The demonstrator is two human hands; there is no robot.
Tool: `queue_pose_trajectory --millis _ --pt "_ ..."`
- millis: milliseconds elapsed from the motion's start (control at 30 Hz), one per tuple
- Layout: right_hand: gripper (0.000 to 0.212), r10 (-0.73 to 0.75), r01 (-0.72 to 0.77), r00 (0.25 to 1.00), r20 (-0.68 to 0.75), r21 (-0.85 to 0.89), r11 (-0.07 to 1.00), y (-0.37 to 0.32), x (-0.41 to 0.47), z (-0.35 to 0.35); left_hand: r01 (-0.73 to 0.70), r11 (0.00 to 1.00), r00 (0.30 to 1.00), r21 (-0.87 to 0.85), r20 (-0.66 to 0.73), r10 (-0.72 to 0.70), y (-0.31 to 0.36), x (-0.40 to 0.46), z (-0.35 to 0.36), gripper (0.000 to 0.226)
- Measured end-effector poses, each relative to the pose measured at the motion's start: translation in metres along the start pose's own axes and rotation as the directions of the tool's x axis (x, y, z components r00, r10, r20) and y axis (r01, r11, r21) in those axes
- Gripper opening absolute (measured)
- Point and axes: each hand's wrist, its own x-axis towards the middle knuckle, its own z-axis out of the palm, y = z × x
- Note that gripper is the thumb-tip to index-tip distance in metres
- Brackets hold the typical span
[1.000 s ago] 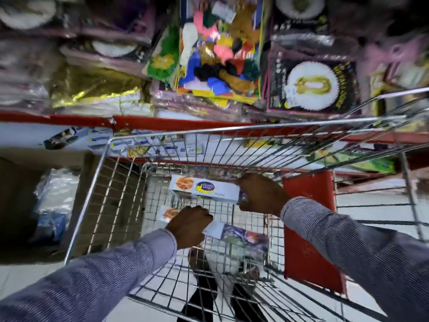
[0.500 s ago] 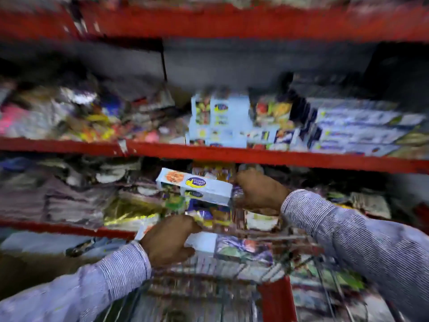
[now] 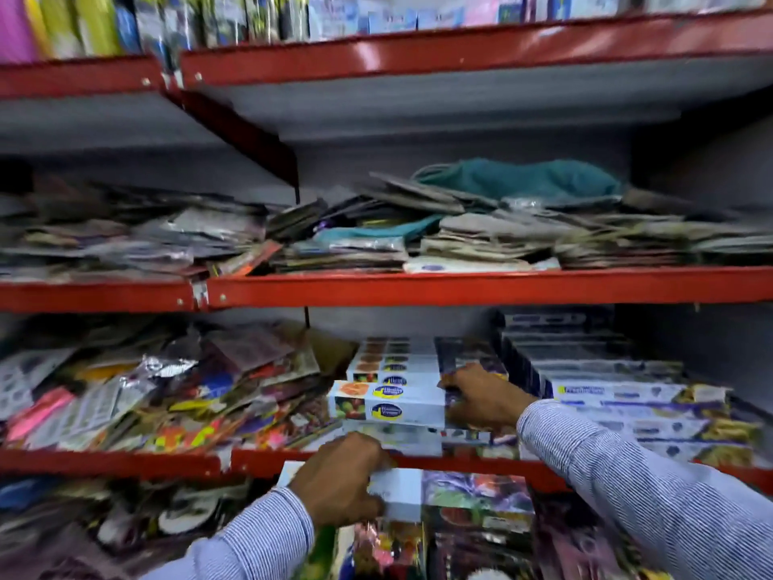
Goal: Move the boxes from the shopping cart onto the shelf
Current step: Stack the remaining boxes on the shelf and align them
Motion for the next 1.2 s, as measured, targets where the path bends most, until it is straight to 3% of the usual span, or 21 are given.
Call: queue_pose_trajectory --millis 133,433,567,867,1200 --pt "0.023 0.022 -0.022 1.0 0.016 0.022 1.0 0.017 0.021 -0.011 -0.013 0.999 1.0 0.033 -0.006 0.014 -0.007 0.028 -0.006 0.052" --pt "0.022 0.033 -0.034 0.999 0.018 0.048 0.998 0.042 0.048 0.017 -0.004 0.999 1.0 0.034 0.009 0.003 -0.026 0.053 0.014 0.055" --pt "0.048 0.018 -0.018 1.0 0.005 0.04 0.999 0.043 0.054 0.023 -0.009 0.999 1.0 0.037 0.009 0.009 -0.025 0.059 0.015 0.051" --pt "0.012 0.041 -0.048 0.989 -0.142 -0.043 0.998 0.03 0.05 0.022 -0.044 0.998 0.998 0.035 -0.035 0.045 -0.016 0.077 0.008 0.048" --pt "0.023 0.123 -0.101 0.976 -0.181 0.127 0.987 0.042 0.056 -0.001 -0.02 1.0 0.994 0.021 -0.106 0.022 -0.012 0.119 -0.015 0.03"
